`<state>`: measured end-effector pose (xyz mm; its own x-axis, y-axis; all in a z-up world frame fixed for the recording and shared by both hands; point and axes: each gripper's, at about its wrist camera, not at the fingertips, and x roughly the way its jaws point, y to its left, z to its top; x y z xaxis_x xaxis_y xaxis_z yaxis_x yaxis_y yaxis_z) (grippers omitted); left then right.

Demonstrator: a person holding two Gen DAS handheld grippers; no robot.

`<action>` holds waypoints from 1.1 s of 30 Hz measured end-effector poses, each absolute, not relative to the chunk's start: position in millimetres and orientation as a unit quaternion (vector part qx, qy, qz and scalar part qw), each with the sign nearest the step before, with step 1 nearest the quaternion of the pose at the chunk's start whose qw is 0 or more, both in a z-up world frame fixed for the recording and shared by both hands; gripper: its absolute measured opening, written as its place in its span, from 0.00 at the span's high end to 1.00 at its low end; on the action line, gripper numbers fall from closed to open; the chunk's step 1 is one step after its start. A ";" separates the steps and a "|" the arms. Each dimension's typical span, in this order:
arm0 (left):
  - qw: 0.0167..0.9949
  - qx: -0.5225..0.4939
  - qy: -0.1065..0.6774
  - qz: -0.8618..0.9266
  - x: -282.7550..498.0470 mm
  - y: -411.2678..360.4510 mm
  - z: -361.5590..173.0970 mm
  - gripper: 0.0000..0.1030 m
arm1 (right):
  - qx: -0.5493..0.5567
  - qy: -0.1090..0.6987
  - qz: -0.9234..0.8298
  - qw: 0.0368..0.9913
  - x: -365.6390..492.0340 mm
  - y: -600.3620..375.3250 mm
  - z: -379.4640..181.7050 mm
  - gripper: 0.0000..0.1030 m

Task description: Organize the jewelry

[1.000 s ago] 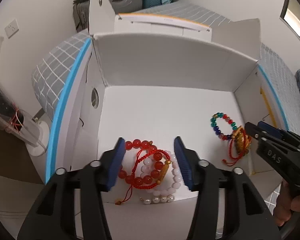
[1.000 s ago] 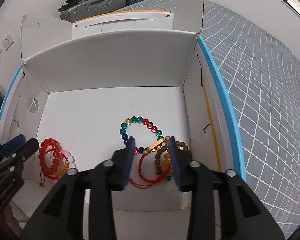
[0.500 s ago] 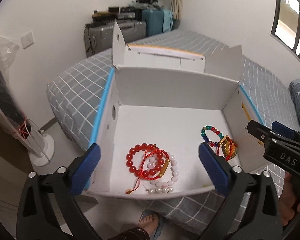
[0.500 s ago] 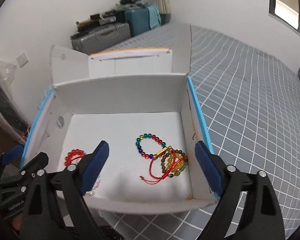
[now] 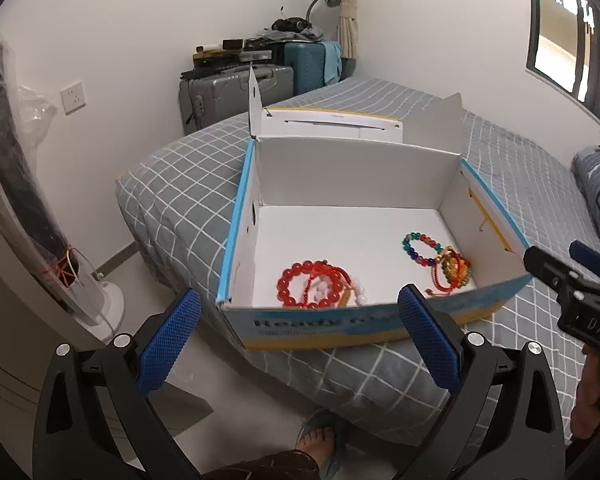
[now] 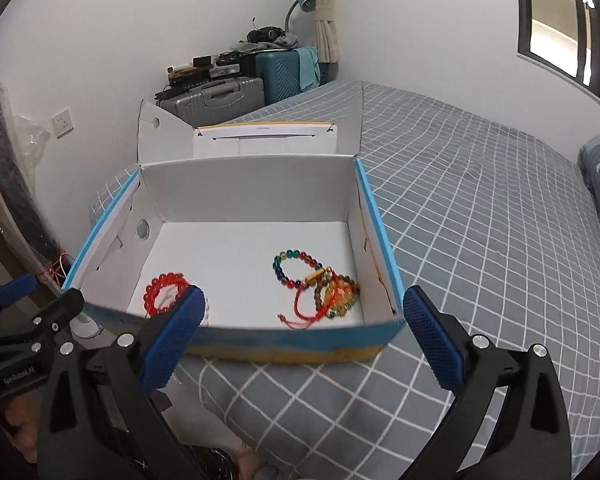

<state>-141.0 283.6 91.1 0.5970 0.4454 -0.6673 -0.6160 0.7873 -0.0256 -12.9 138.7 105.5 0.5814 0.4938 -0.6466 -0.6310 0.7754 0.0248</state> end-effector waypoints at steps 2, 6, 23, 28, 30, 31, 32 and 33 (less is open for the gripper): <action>0.885 -0.127 0.336 0.297 -142.6 279.4 89.1 0.06 | -0.109 0.325 0.317 0.884 -19.0 134.2 101.0 0.07; 0.884 -0.124 0.342 0.294 -144.0 276.4 84.2 0.06 | -0.112 0.324 0.307 0.888 -22.8 127.9 90.8 0.07; 0.879 -0.109 0.359 0.295 -137.7 270.9 74.8 0.06 | -0.112 0.330 0.304 0.887 -20.0 126.2 82.3 0.07; 0.881 -0.111 0.357 0.291 -137.1 269.0 75.9 0.06 | -0.112 0.330 0.304 0.887 -20.0 126.4 81.8 0.07; 0.881 -0.106 0.356 0.293 -136.7 267.8 75.8 0.06 | -0.115 0.330 0.303 0.886 -20.7 127.6 81.7 0.07; 0.881 -0.102 0.356 0.295 -136.5 266.7 75.9 0.06 | -0.115 0.330 0.304 0.886 -20.2 127.8 81.8 0.07; 0.881 -0.100 0.356 0.295 -136.5 266.1 76.2 0.06 | -0.115 0.330 0.304 0.886 -20.3 128.2 81.9 0.07; 0.882 -0.100 0.355 0.295 -136.7 265.9 77.0 0.06 | -0.116 0.330 0.304 0.886 -20.3 128.6 82.1 0.07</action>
<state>-136.7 265.9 77.0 0.5747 0.4488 -0.6843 -0.5905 0.8064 0.0329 -20.3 128.6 82.1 0.5975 0.4630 -0.6546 -0.6158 0.7878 -0.0049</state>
